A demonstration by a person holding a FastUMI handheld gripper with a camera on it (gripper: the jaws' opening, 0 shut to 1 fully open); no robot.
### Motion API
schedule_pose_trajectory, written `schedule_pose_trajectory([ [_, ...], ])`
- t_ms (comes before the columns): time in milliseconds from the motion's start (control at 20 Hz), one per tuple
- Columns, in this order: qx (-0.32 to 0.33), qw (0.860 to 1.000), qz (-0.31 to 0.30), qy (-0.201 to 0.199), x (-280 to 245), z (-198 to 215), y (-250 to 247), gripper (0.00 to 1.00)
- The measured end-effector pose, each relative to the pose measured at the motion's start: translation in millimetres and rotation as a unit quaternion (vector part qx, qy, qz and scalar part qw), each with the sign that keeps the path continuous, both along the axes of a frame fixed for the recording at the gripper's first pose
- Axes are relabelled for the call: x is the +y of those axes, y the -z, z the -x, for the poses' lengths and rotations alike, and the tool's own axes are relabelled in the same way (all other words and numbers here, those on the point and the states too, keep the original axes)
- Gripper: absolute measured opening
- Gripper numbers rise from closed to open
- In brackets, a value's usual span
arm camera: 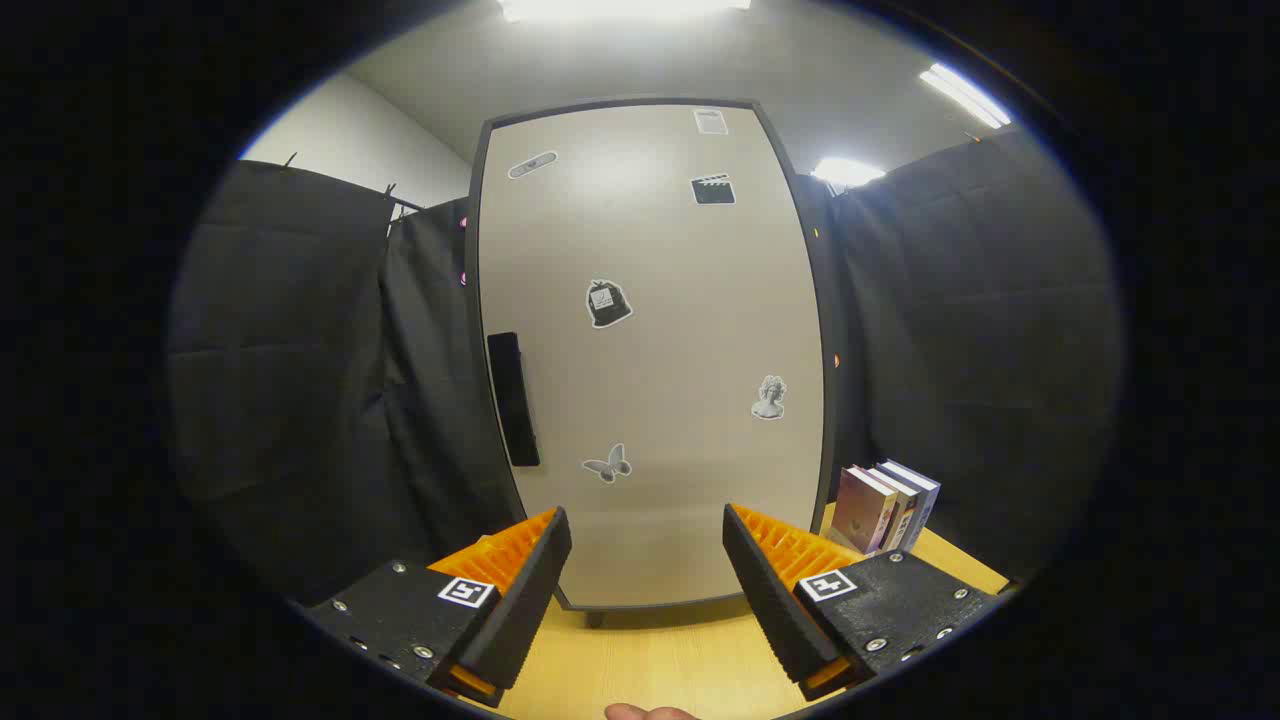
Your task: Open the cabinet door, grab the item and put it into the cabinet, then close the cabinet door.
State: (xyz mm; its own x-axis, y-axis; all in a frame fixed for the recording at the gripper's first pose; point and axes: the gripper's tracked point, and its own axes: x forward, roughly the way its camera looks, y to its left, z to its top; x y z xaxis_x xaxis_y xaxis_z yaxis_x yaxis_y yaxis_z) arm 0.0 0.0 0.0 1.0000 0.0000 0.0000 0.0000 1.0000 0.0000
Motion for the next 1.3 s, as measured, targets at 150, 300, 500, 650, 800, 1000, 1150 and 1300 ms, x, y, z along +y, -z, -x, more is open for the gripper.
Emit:
schedule_pose_trajectory([
  [150, 0.001, 1.0, 0.001, 0.0, 0.5, 1.4, 1.3, 0.95],
  [300, 0.002, 1.0, -0.003, 0.002, -1.0, 1.9, 1.2, 0.95],
  [500, 0.001, 1.0, -0.005, 0.005, -3.0, 2.3, 2.2, 0.95],
  [650, 0.003, 1.0, -0.005, 0.005, -3.4, 2.0, 3.8, 0.95],
  [800, 0.004, 1.0, -0.006, 0.006, -5.0, 1.4, 4.1, 0.95],
  [1000, 0.007, 1.0, -0.01, 0.005, -4.8, 0.5, 5.6, 0.95],
  [1150, 0.008, 1.0, -0.008, 0.004, -3.7, 0.9, 7.4, 0.95],
  [1300, 0.01, 1.0, -0.009, 0.005, -3.6, -0.2, 9.0, 0.95],
])
